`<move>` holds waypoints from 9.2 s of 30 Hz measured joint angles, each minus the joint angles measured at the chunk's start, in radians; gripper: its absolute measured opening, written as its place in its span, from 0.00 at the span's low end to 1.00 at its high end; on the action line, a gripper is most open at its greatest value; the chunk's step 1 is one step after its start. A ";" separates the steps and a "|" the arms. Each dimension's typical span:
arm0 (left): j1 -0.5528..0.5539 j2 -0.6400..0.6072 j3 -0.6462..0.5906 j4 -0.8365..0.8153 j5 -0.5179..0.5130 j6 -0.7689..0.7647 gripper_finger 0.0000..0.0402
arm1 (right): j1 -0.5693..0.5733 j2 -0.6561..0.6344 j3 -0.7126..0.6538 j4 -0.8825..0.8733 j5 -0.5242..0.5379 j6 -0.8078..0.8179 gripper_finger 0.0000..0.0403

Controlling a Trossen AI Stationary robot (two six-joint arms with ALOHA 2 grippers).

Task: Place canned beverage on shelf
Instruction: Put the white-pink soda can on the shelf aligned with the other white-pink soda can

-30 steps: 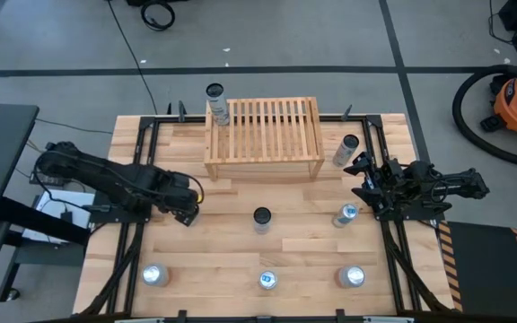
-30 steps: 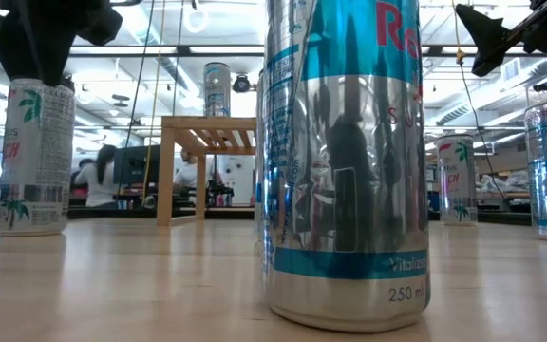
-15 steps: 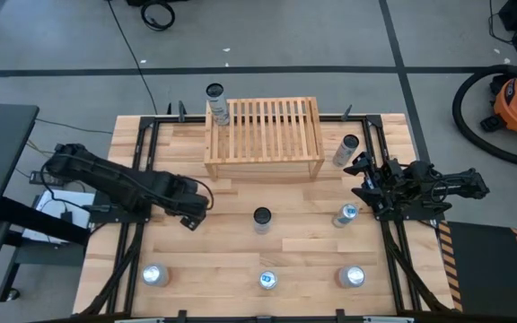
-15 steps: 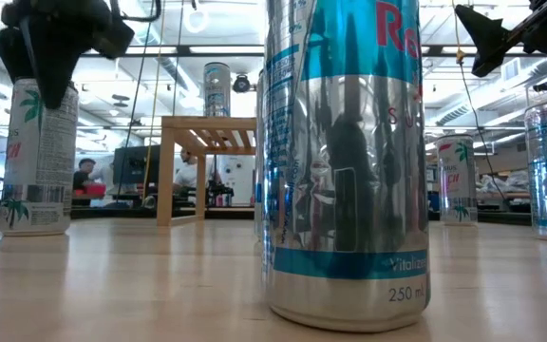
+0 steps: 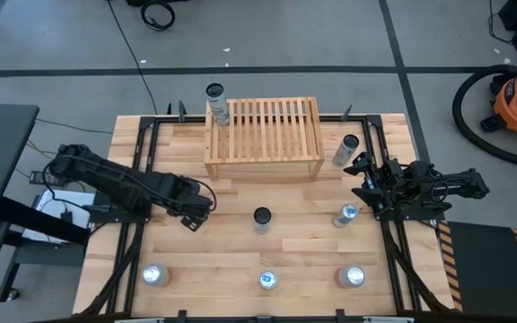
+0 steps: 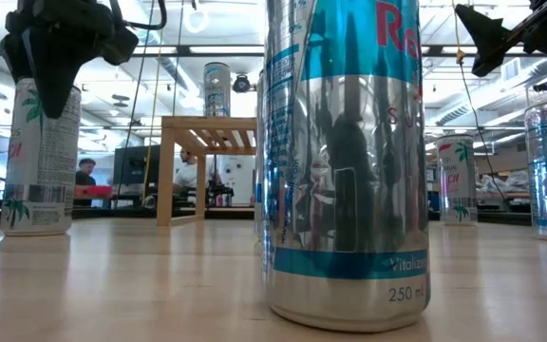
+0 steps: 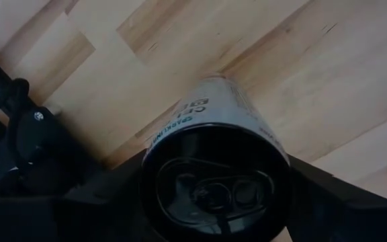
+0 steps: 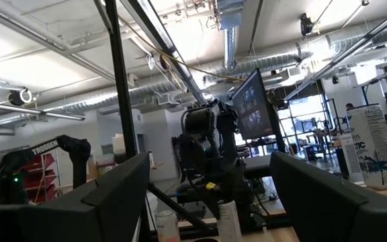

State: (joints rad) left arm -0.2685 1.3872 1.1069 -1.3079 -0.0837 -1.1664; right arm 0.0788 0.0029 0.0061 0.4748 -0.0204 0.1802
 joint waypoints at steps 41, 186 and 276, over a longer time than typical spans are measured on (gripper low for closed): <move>0.394 -0.006 0.573 -0.052 0.030 0.421 0.66 | -0.001 0.055 0.047 0.011 0.140 -0.019 0.79; 0.578 0.107 0.589 0.286 0.168 0.442 0.71 | -0.224 1.581 1.124 -0.188 0.108 -0.415 0.62; 0.715 -0.125 0.590 0.383 0.246 0.927 0.98 | -0.468 1.687 1.123 0.170 -0.108 -0.217 0.62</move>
State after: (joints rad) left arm 0.4466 1.2627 1.6966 -0.9253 0.1623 -0.2392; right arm -0.3895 1.6894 1.1296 0.6443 -0.1285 -0.0371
